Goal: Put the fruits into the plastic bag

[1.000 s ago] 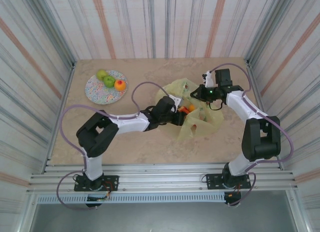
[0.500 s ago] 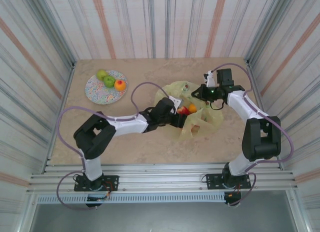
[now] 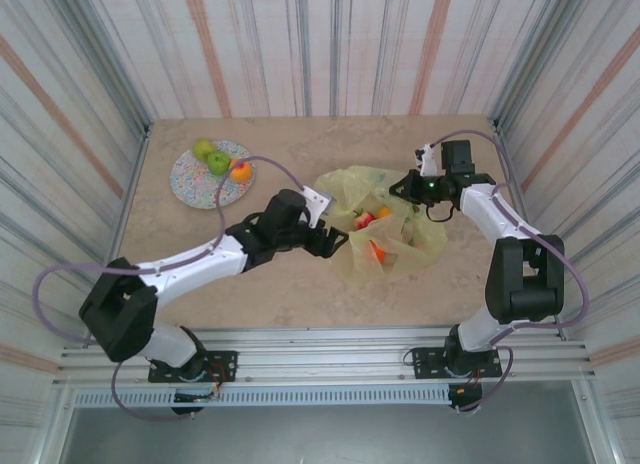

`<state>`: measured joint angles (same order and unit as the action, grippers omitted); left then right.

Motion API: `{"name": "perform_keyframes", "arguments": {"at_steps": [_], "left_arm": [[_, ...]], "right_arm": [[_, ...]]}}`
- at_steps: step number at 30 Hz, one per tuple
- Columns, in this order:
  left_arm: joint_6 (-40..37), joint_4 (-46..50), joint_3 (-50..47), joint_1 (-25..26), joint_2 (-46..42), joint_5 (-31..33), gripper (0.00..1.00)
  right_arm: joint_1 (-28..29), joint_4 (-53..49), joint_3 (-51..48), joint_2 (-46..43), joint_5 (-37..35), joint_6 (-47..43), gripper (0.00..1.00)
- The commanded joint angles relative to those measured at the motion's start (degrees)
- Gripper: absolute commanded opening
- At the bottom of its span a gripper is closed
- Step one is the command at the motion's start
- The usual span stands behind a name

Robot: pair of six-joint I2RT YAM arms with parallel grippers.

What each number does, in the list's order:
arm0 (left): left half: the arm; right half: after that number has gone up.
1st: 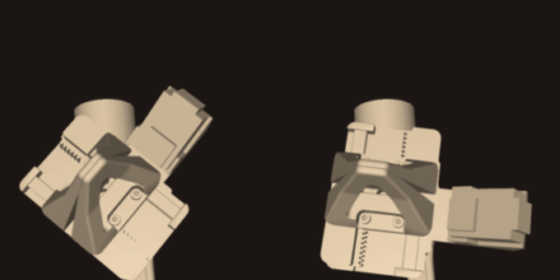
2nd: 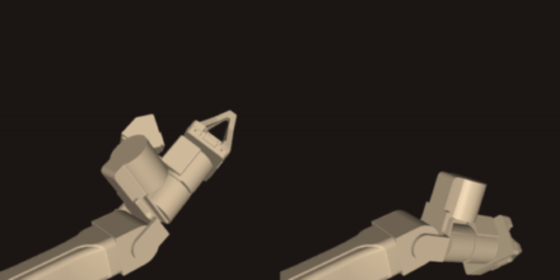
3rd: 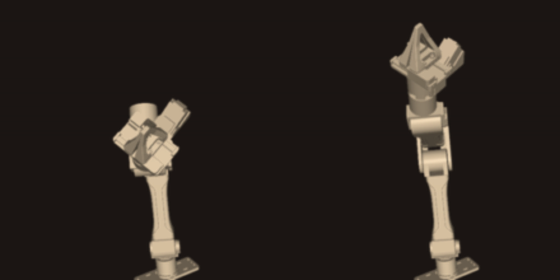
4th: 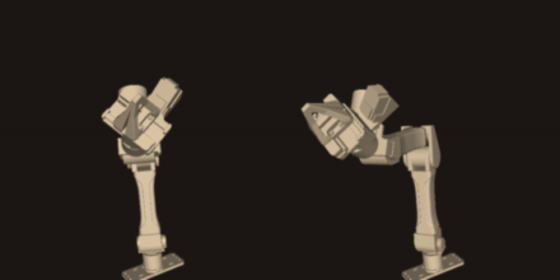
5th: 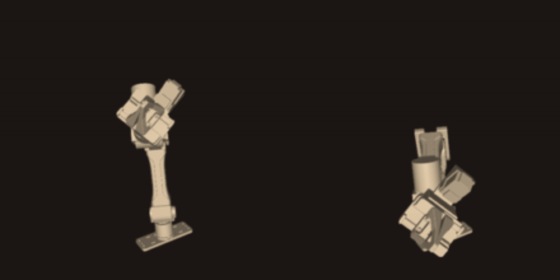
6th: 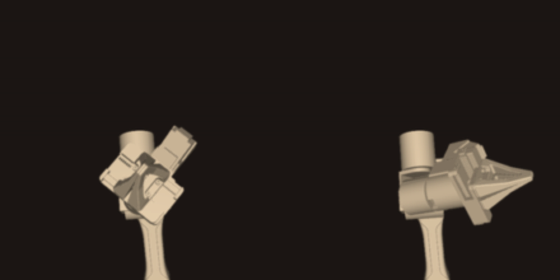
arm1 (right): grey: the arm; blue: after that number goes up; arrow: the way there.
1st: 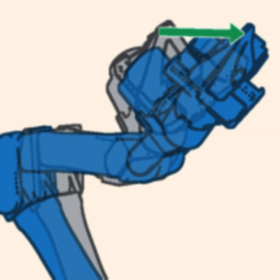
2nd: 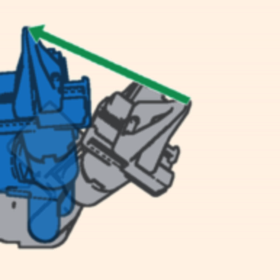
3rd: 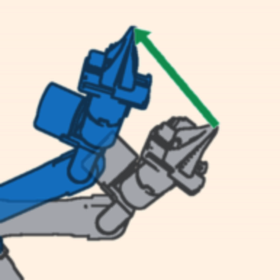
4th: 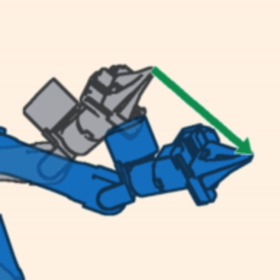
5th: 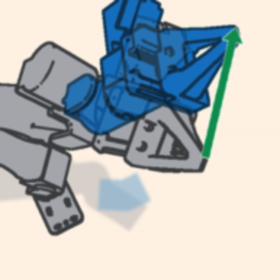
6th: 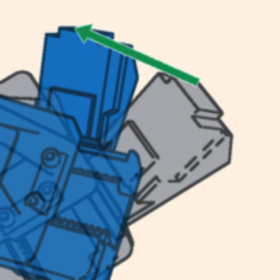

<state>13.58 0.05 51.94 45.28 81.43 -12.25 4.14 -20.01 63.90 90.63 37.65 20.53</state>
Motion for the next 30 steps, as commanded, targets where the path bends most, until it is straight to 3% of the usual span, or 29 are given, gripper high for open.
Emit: {"name": "perform_keyframes", "arguments": {"at_steps": [1, 9, 17, 22, 30], "left_arm": [[-4.1, 1.3, -2.4, -1.3, -4.2, -5.7, 0.82], [-4.2, -0.6, -4.5, -5.4, -10.2, -12.8, 0.82], [7.8, 4.4, -2.7, -18.6, -14.5, 3.6, 0.86], [14.3, -1.2, -5.2, -29.6, -14.2, 4.8, 0.89], [14.3, -1.0, 1.6, -41.2, -4.0, 8.6, 0.96]], "right_arm": [[-0.2, -0.2, -0.7, -1.5, 1.1, -0.3, 0.00], [-0.2, -0.9, -0.4, -1.7, 0.8, -0.3, 0.00], [-0.1, -0.4, -0.9, -2.5, 1.0, -0.1, 0.00], [0.0, -0.2, -0.8, -2.3, 1.2, -0.2, 0.00], [0.0, -0.1, -1.0, -2.3, 1.3, -0.2, 0.00]]}}
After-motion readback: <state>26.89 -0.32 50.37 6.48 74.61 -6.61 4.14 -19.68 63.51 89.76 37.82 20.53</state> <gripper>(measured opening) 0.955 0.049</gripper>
